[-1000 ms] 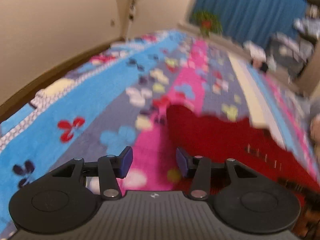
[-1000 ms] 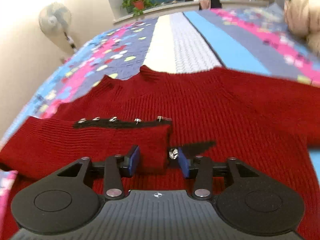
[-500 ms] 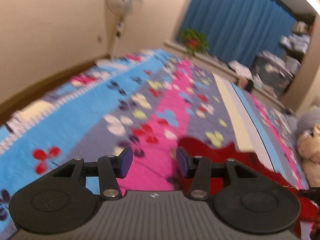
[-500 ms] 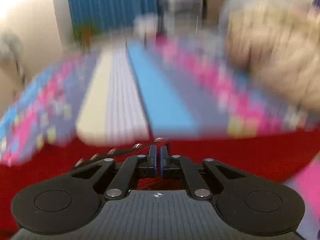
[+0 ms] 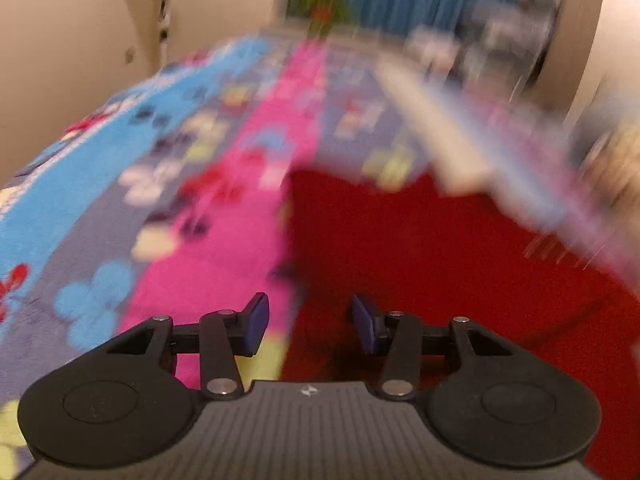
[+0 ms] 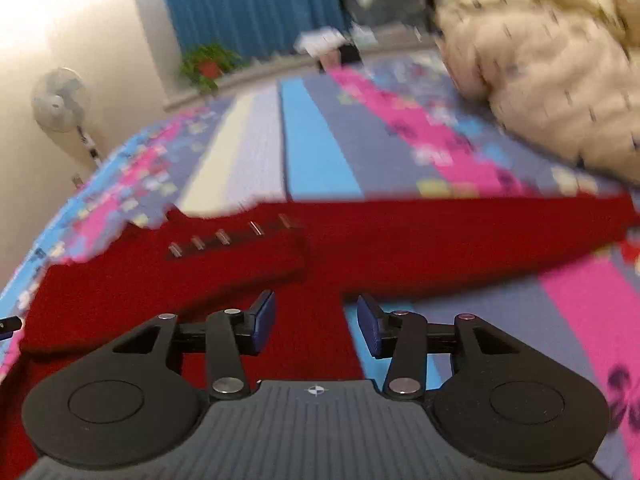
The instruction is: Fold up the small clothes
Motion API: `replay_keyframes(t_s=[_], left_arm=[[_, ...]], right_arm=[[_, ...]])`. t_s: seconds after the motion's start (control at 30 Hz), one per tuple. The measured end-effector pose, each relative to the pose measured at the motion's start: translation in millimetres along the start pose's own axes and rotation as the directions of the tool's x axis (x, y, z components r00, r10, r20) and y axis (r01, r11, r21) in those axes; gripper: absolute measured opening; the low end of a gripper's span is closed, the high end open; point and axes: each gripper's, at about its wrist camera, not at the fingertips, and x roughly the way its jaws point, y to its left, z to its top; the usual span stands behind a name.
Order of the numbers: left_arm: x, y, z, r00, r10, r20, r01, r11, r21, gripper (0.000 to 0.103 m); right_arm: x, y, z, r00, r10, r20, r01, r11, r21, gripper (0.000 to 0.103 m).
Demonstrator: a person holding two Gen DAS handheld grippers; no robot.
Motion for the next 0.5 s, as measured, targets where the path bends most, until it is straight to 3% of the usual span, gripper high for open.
replay_keyframes(t_s=[0.03, 0.1, 0.17, 0.23, 0.33, 0.4, 0.5], left_arm=[[4, 1, -2, 1.0, 0.011, 0.002, -0.011, 1.0, -0.013, 0.058], [-1, -5, 4, 0.999, 0.045, 0.01, -0.045, 0.999, -0.02, 0.054], [-15, -18, 7, 0.992, 0.074, 0.097, -0.078, 0.996, 0.032, 0.052], [-20, -26, 6, 0.985, 0.052, 0.167, -0.066, 0.995, 0.074, 0.052], [9, -23, -2, 0.998, 0.058, 0.017, -0.06, 0.996, 0.071, 0.053], [14, -15, -4, 0.999, 0.032, 0.016, -0.032, 0.999, 0.019, 0.054], [12, -23, -1, 0.998, 0.06, 0.027, -0.062, 0.995, 0.079, 0.053]], right_arm=[[8, -8, -2, 0.998, -0.035, -0.046, 0.036, 0.999, 0.037, 0.047], [13, -19, 0, 0.998, -0.023, -0.058, 0.03, 0.992, 0.124, 0.048], [19, -23, 2, 0.997, -0.006, -0.08, 0.017, 0.989, 0.146, 0.048], [25, -20, 1, 0.995, 0.005, -0.099, 0.008, 0.992, 0.127, 0.048], [38, -9, -7, 0.984, -0.019, -0.175, 0.028, 0.998, 0.049, 0.047], [41, -6, -11, 0.983, -0.046, -0.18, 0.05, 0.999, 0.016, 0.047], [42, 0, -10, 0.982, -0.057, -0.179, 0.056, 0.998, -0.007, 0.048]])
